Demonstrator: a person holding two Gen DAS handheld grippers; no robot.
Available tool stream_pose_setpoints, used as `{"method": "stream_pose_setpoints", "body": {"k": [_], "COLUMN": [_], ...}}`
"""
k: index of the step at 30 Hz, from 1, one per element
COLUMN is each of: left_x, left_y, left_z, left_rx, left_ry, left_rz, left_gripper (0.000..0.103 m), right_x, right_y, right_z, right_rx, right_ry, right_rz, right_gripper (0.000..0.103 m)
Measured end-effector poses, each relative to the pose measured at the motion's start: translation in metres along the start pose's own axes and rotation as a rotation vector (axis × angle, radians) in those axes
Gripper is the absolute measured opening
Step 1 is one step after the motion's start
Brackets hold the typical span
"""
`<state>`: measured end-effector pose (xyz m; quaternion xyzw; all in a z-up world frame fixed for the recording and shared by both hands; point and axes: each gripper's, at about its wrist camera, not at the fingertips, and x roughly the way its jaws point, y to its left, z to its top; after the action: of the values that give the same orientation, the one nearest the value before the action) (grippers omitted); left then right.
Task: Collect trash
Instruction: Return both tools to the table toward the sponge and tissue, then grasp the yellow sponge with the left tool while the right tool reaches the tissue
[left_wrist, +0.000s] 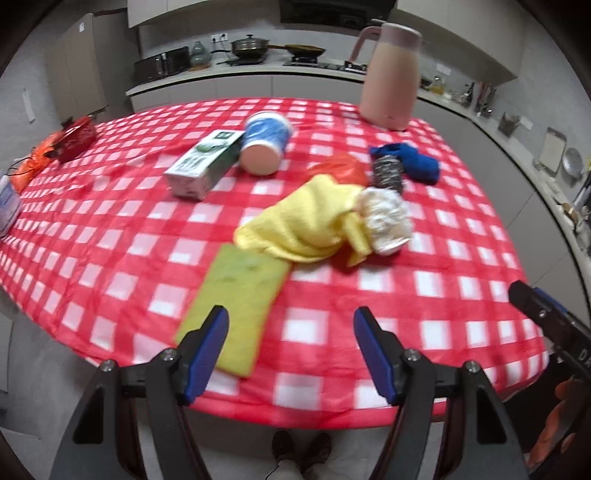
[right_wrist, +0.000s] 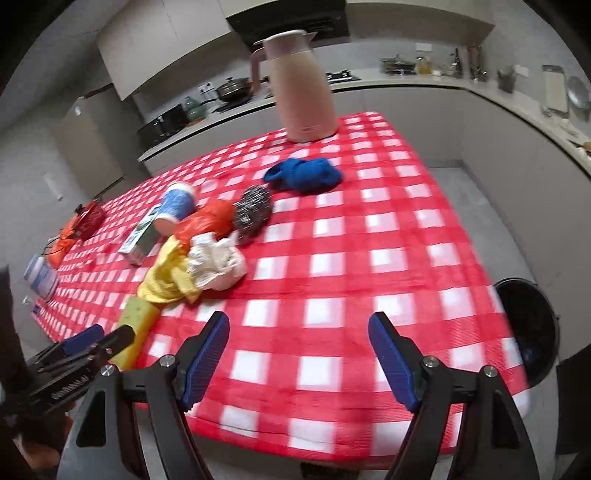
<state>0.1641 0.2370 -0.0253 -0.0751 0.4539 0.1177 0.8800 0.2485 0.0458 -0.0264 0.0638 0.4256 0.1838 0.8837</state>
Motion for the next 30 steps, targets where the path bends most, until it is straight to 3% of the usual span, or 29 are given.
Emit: {"method": "stream_pose_setpoints", "body": {"k": [9, 19, 23, 30], "left_x": [0.021, 0.061, 0.06, 0.057], "left_y": [0.037, 0.043, 0.047, 0.06], "left_z": [0.001, 0.006, 0.006, 0.013], "left_rx": [0.014, 0.163, 0.187, 0.169], "left_ry": [0.031, 0.082, 0.04, -0.008], "left_rz": [-0.006, -0.131, -0.166, -0.197], "left_gripper": [0.072, 0.072, 0.058, 0.047], "right_x": [0.019, 0.05, 0.052, 0.056], "right_y": [0.038, 0.079, 0.084, 0.091], "right_z": [-0.004, -0.02, -0.023, -0.024], "right_rx": [-0.009, 0.059, 0.079, 0.11], "right_ry": [0.012, 0.037, 0.033, 0.027], "right_rz": [0.003, -0.054, -0.079, -0.085], "right_gripper": [0.08, 0.08, 0.08, 0.08]}}
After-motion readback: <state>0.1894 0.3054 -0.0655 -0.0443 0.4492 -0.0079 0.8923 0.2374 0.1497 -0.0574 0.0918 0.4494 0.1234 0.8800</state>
